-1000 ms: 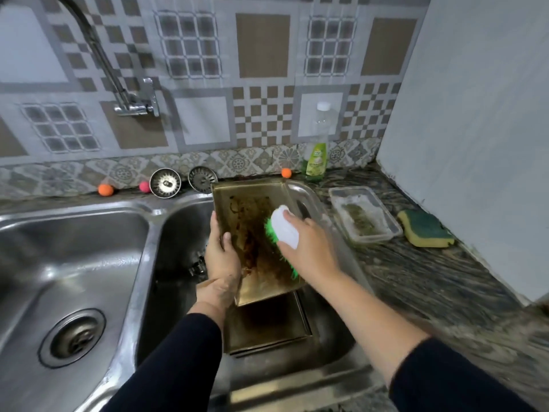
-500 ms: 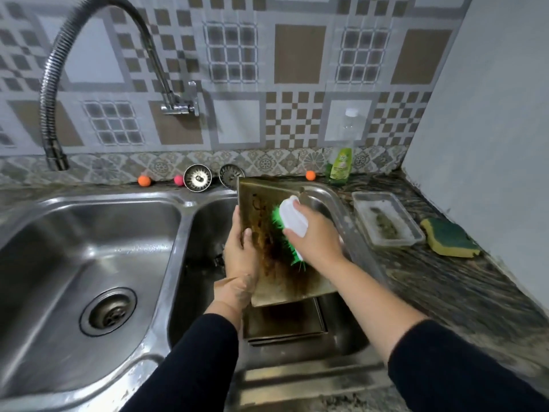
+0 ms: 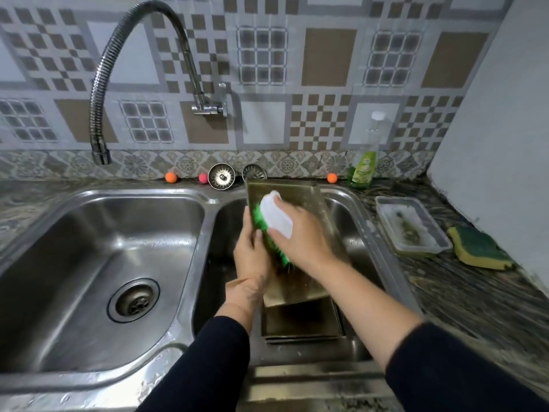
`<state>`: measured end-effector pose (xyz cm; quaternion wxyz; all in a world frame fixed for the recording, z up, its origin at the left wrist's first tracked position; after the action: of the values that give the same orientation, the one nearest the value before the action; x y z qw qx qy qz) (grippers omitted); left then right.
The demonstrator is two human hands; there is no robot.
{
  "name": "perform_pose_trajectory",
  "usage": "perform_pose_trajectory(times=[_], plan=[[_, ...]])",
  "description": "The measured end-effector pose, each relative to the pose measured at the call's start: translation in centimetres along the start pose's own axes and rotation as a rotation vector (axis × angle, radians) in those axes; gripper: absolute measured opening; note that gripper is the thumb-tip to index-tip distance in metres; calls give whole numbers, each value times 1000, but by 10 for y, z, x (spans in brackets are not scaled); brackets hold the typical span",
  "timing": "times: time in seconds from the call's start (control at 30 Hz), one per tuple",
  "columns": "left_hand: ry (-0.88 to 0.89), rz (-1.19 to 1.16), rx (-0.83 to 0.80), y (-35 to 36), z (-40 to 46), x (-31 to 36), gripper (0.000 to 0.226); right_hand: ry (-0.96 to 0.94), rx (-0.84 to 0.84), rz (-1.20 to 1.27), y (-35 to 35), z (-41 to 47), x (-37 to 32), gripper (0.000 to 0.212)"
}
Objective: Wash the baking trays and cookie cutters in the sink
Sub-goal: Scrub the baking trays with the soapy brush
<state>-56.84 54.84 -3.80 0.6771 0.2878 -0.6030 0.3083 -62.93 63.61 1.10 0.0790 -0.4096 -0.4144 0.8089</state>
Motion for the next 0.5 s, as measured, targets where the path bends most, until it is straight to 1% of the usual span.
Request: perform_pose_trajectory(times=[0.07, 0.13, 0.17, 0.2, 0.3, 0.37, 0.43, 0.5], plan=[[-17, 7, 80, -13, 13, 3, 57, -33, -32, 80, 10, -43, -1, 66], [2, 6, 91, -19, 20, 5, 59, -87, -3, 86, 15, -67, -1, 66], [14, 9, 79, -20, 20, 6, 60, -93, 20, 76, 15, -64, -2, 65], [17, 5, 61, -19, 19, 6, 61, -80, 40, 62, 13, -53, -3, 65], [29, -15, -59, -5, 5, 5, 62, 43, 82, 28, 3, 8, -5, 64], [29, -9, -71, 4, -5, 4, 63, 98, 113, -37, -4, 40, -4, 63], [14, 13, 7, 3, 2, 7, 65, 85, 86, -31, -4, 39, -5, 65], [14, 50, 90, -6, 15, 11, 67, 55, 26, 89, 7, 9, -6, 67]])
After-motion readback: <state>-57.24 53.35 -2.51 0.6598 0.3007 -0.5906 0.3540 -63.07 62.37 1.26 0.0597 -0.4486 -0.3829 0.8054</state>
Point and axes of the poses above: each hand's wrist, its own z-axis towards the middle knuckle, its own y-axis out of the palm, x = y × z, the point moved 1 cm from there along z, towards the middle knuckle, and after that the axes turned 3 degrees about -y, right-handed, at the moved point
